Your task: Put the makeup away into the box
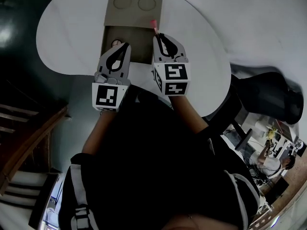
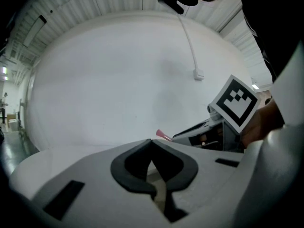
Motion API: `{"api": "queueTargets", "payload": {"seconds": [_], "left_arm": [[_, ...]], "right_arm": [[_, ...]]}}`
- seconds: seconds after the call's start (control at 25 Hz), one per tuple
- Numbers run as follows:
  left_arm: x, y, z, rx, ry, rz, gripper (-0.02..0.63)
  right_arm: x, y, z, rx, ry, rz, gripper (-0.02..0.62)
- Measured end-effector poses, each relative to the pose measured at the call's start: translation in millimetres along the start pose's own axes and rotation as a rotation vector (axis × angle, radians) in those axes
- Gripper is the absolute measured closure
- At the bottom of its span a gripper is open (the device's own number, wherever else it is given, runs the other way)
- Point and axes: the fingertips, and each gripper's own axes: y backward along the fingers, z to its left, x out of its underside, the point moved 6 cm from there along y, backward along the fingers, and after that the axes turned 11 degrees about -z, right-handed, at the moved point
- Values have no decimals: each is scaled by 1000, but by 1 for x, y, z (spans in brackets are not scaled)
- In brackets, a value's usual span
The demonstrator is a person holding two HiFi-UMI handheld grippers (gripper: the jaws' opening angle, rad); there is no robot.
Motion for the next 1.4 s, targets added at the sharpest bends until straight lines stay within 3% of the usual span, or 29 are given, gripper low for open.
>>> {"api": "queueTargets", "payload": {"seconds": [0.6,1.4], "left_arm": [[16,8,45,-89,1,-7,598],[70,-9,67,-133,41,115,598]], "right_arm": [[15,-45,32,-104,21,61,531],[105,-84,46,-210,39,299,531]]}}
